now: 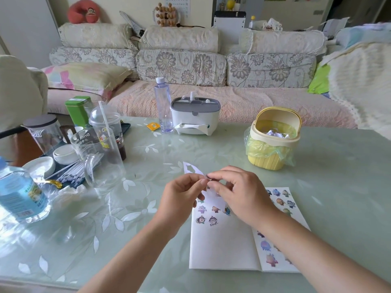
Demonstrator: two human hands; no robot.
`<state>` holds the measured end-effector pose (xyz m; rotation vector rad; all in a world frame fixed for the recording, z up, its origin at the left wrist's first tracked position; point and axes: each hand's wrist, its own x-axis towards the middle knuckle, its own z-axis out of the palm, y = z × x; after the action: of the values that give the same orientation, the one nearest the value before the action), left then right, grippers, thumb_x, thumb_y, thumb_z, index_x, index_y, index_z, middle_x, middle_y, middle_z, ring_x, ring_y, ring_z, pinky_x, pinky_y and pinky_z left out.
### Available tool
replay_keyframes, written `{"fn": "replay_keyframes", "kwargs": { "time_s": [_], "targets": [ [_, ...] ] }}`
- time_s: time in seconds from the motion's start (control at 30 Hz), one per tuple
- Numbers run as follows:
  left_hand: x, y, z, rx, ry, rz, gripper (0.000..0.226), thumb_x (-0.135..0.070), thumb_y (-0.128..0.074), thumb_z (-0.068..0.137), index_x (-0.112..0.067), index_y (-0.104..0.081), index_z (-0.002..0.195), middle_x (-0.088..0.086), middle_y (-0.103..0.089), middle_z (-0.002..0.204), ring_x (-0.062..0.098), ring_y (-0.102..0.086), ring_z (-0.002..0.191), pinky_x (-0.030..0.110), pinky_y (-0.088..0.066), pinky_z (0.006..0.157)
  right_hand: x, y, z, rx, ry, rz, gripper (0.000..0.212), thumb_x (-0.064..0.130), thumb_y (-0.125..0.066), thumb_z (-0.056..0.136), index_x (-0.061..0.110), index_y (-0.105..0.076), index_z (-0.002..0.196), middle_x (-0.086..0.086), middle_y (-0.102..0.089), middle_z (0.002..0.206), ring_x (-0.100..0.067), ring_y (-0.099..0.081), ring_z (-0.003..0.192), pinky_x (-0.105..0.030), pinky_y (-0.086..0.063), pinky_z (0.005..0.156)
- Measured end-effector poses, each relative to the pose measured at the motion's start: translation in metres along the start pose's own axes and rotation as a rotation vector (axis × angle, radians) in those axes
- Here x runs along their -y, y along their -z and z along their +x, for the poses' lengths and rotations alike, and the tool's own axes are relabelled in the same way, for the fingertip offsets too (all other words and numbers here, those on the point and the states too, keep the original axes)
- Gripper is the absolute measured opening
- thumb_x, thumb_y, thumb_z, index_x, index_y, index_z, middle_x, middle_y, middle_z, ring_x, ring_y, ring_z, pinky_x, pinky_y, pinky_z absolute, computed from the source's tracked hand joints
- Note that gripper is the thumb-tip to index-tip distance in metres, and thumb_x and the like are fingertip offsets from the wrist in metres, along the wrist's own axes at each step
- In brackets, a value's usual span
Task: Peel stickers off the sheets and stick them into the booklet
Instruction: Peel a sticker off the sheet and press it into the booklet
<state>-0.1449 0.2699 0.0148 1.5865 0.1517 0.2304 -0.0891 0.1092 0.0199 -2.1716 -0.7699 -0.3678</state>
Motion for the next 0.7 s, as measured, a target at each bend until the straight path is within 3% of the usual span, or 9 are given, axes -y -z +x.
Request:
{"fn": "replay_keyframes", "kwargs": {
  "time_s": [0.1, 0.27, 0.33, 0.4, 0.5, 0.7],
  "targets": [
    [0.0008, -0.0020, 0.0015, 0.026, -0.025, 0.043, 0.014, -0.011, -0.062, 0.097, -0.013, -0.071, 0.087, -0.007, -0.068, 0.072, 0.009, -0.059, 0.065, 0.019, -0.046, 0.057, -0.0006, 0.0017, 0.0019, 0.004, -0.088, 0.076, 0.012, 0.037, -0.077, 0.085, 0.033, -0.078, 0.096, 0.027, -0.067, 0.084, -0.009, -0.056, 0.058, -0.025, -0.049, 0.062],
    [0.0039, -0.0032, 0.0037, 0.009, -0.136, 0.218, 0.011, -0.020, -0.066, 0.095, -0.021, -0.068, 0.084, -0.009, -0.070, 0.089, 0.008, -0.065, 0.090, 0.038, -0.055, 0.084, -0.0019, 0.0052, 0.0029, 0.017, -0.171, 0.156, 0.006, 0.029, -0.074, 0.088, 0.032, -0.079, 0.087, 0.028, -0.067, 0.071, -0.005, -0.055, 0.054, -0.016, -0.042, 0.058],
    [0.0034, -0.0045, 0.0020, 0.013, -0.126, 0.227, 0.011, -0.020, -0.065, 0.096, -0.020, -0.068, 0.085, -0.011, -0.070, 0.086, 0.009, -0.065, 0.090, 0.040, -0.055, 0.086, -0.0004, 0.0057, 0.0006, -0.036, -0.048, -0.020, 0.008, 0.031, -0.070, 0.089, 0.032, -0.076, 0.084, 0.022, -0.067, 0.075, -0.004, -0.053, 0.056, -0.018, -0.042, 0.057],
    [0.0030, -0.0059, 0.0006, 0.021, -0.091, 0.207, 0.012, -0.018, -0.062, 0.096, -0.016, -0.067, 0.086, -0.009, -0.069, 0.080, 0.011, -0.065, 0.083, 0.039, -0.056, 0.083, 0.0019, 0.0053, -0.0006, -0.104, 0.191, -0.290, 0.014, 0.034, -0.061, 0.093, 0.031, -0.071, 0.083, 0.014, -0.064, 0.080, -0.006, -0.050, 0.057, -0.021, -0.041, 0.052],
    [-0.0012, -0.0080, -0.0008, 0.002, -0.046, 0.103, 0.010, -0.014, -0.060, 0.097, -0.011, -0.066, 0.091, 0.004, -0.071, 0.082, 0.011, -0.068, 0.076, 0.034, -0.057, 0.077, -0.0015, 0.0039, 0.0026, -0.178, 0.455, -0.410, 0.022, 0.030, -0.055, 0.100, 0.022, -0.071, 0.087, 0.006, -0.063, 0.079, -0.014, -0.056, 0.059, -0.028, -0.044, 0.048],
    [-0.0044, -0.0075, -0.0016, -0.018, -0.014, -0.003, 0.012, -0.010, -0.058, 0.099, -0.008, -0.068, 0.092, -0.003, -0.074, 0.076, 0.009, -0.070, 0.070, 0.021, -0.056, 0.069, -0.0051, 0.0031, 0.0054, -0.271, 0.508, -0.458, 0.021, 0.031, -0.059, 0.099, 0.019, -0.075, 0.093, 0.003, -0.067, 0.080, -0.017, -0.063, 0.061, -0.033, -0.048, 0.047]
  ]
}}
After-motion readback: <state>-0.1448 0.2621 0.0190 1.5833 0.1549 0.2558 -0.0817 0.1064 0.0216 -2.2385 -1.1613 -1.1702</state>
